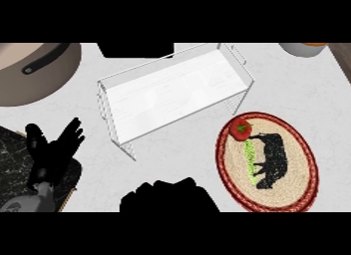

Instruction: Pick the sweet potato from the placemat and place it in the tiered shelf

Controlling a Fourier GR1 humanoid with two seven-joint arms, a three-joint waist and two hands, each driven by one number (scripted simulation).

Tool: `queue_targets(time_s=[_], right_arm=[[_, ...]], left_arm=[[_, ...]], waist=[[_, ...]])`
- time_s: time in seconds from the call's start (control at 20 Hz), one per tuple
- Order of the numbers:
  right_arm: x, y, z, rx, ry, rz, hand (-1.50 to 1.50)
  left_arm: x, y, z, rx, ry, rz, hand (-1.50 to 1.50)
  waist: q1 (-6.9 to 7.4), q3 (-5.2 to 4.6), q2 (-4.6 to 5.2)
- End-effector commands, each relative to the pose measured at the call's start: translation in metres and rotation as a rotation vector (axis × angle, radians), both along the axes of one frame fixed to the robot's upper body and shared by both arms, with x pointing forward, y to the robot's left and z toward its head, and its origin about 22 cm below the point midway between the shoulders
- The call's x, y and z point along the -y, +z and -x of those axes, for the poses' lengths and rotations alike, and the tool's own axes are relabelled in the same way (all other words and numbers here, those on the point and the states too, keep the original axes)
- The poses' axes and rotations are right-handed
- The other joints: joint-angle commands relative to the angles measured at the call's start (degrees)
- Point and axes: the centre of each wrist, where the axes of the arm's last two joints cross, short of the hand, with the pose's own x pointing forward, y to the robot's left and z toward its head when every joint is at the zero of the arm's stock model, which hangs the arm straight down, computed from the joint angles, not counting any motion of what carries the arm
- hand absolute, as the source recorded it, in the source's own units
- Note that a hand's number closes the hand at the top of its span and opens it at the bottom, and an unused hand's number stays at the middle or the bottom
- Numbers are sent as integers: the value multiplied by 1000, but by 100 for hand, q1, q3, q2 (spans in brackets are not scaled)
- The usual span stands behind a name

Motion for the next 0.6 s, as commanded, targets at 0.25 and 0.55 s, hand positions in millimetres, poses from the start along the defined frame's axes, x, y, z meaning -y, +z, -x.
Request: queue_targets(time_s=[0.25,0.55], right_arm=[[30,95,-12,77,-119,-97,150],[28,145,-53,56,-169,-178,150]], left_arm=[[7,-13,12,5,0,-2,0],[1,2,1,-2,-1,1,0]], waist=[[34,-8,10],[25,-2,7]])
